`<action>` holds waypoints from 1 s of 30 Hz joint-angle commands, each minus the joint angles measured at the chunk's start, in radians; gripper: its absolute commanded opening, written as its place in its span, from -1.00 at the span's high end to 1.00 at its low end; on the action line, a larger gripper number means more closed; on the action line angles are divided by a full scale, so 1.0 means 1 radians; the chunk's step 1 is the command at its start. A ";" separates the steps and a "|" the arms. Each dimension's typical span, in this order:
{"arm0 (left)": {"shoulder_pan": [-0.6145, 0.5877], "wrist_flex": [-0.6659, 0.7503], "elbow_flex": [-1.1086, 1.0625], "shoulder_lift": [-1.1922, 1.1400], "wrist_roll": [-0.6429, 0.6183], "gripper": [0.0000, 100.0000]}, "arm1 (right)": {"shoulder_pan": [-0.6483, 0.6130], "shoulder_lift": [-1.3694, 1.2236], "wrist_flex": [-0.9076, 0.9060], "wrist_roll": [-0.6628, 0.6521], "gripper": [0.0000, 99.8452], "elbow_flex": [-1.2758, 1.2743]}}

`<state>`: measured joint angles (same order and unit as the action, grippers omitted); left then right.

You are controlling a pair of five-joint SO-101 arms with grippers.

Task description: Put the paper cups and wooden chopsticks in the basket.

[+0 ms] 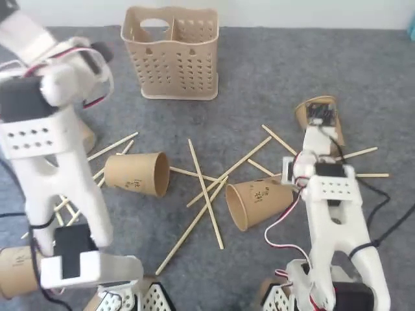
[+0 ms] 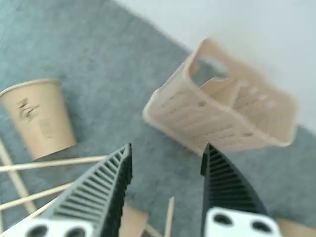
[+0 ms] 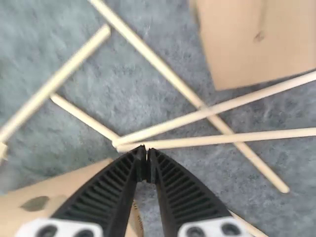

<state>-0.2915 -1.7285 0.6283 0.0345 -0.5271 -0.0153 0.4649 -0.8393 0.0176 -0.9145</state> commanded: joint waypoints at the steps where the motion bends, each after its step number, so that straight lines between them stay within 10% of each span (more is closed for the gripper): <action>1: -0.083 0.046 -0.022 0.025 0.069 0.56 | -0.012 0.010 -0.217 0.049 0.98 0.292; 13: -0.204 0.003 -0.127 -0.041 0.350 0.56 | -0.114 -0.004 -0.486 0.115 0.97 0.945; 30: -0.362 0.552 -1.142 0.499 0.416 0.56 | -0.274 -0.674 -0.466 0.338 0.87 1.745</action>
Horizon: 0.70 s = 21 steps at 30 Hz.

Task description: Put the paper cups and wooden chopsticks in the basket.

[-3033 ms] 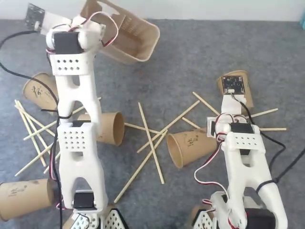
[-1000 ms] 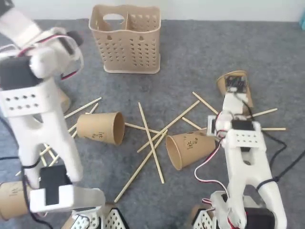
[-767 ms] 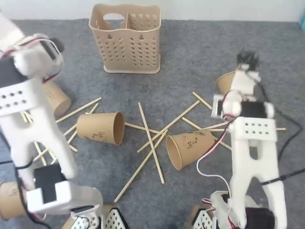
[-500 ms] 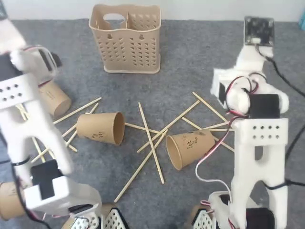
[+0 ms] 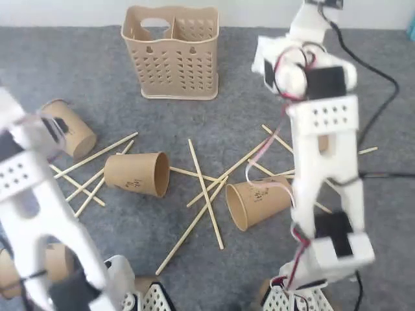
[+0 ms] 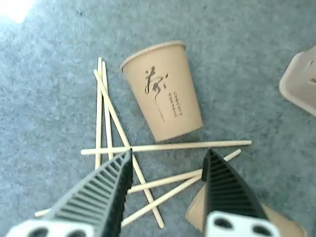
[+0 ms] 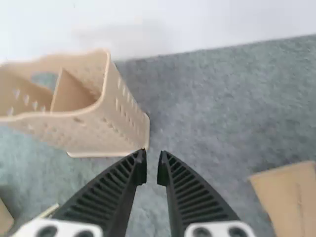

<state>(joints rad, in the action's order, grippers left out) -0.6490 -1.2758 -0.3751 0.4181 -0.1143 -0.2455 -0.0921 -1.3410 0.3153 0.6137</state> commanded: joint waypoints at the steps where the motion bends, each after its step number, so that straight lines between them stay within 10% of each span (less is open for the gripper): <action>1: -0.003 0.127 -0.188 0.144 0.002 0.56 | -0.058 -0.160 0.036 0.043 0.87 0.265; 21: 0.068 0.482 -0.739 0.483 -0.110 0.56 | -0.133 -0.766 0.147 0.097 0.71 0.867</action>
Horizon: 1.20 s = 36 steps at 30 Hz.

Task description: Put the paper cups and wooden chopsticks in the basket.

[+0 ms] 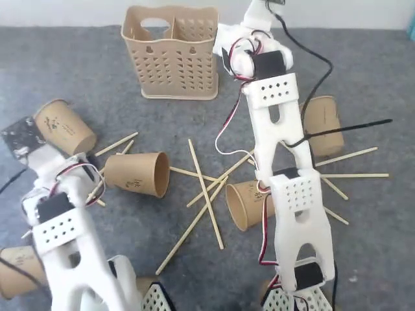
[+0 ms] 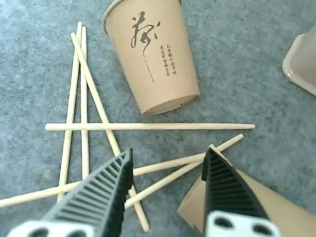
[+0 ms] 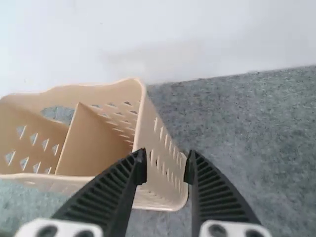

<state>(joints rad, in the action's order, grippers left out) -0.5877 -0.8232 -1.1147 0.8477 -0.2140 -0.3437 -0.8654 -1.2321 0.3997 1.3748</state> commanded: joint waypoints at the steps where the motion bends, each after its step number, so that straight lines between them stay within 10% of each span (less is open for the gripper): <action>1: 0.006 0.040 -0.005 0.061 -0.011 0.56 | -0.041 0.004 0.038 0.012 0.71 0.115; 24: 0.008 0.092 -0.071 0.129 -0.011 0.56 | -0.039 -0.130 0.145 -0.020 0.86 0.025; 36: 0.009 0.110 -0.079 0.129 -0.011 0.56 | -0.021 -0.019 -0.093 -0.130 0.98 0.091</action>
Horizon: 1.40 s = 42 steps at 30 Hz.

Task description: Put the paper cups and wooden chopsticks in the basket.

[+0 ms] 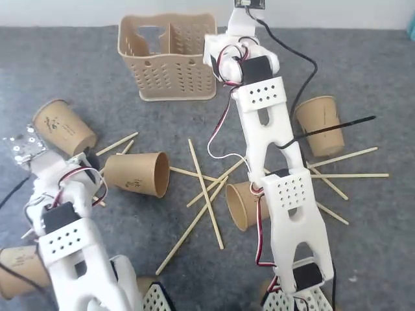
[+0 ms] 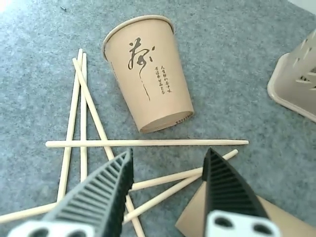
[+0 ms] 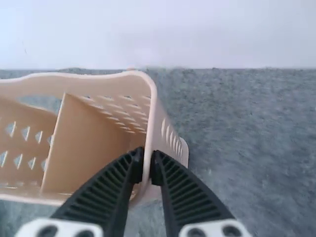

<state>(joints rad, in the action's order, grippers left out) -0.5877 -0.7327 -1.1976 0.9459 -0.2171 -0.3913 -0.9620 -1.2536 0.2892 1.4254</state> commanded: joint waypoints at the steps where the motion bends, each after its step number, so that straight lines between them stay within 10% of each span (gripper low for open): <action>1: 0.009 0.020 0.004 0.031 -0.008 0.56 | 0.033 0.087 -0.088 -0.020 0.98 0.046; 29: 0.009 0.023 -0.004 0.031 -0.009 0.56 | 0.173 0.332 -0.549 0.011 0.99 0.100; 42: 0.009 0.023 -0.004 0.031 -0.008 0.56 | 0.180 0.596 -0.539 0.011 0.99 -0.396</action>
<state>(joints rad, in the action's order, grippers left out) -0.5877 -0.7327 -1.2114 0.9459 -0.2171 -0.2209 -0.4987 -1.7568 0.2892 1.1032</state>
